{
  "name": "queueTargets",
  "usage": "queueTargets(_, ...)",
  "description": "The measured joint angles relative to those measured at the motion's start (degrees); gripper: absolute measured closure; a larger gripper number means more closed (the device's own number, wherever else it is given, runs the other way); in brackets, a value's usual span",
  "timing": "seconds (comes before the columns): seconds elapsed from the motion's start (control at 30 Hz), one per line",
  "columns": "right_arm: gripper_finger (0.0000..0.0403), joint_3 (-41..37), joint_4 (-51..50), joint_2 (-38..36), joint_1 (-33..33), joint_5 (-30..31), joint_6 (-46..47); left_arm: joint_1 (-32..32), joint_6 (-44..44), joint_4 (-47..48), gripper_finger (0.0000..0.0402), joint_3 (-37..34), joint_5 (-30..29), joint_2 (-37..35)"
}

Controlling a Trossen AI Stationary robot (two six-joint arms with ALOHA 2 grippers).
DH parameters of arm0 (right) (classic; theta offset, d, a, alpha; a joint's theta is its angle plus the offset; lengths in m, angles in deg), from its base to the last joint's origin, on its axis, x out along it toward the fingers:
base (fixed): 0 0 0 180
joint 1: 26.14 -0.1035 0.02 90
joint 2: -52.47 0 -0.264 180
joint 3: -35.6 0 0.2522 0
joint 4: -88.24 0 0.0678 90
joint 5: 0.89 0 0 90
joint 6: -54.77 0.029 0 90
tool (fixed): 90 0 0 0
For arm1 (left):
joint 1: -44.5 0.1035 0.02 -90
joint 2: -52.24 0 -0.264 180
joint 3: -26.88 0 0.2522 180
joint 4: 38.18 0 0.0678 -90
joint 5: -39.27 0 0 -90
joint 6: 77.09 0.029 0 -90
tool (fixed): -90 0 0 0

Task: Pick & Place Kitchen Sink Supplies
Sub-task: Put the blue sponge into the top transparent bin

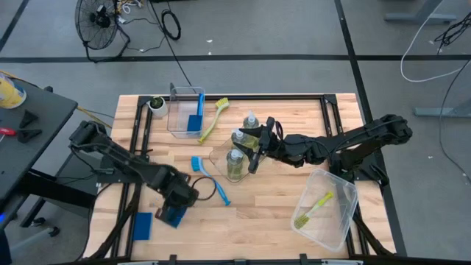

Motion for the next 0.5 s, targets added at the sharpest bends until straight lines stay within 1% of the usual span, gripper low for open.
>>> queueTargets(0.13, 0.0172, 0.0, 0.1, 0.0, 0.0, 0.0, 0.0, 4.7, 9.1, 13.8, 0.0396, 8.0, -7.6, 0.0)
queueTargets(0.27, 0.0172, 0.0, 0.2, 0.0, 0.0, 0.0, 0.0, 11.6, 15.4, 23.6, 0.0397, 14.3, -14.5, 0.0)
queueTargets(0.4, 0.0172, 0.0, 0.4, 0.0, 0.0, 0.0, 0.0, 20.0, 23.0, 27.5, 0.0394, 17.0, -20.0, -1.7)
queueTargets(0.5, 0.0172, 0.0, 0.4, 0.0, 0.0, 0.0, 0.0, 27.5, 28.5, 27.5, 0.0394, 17.2, -23.0, -4.0)
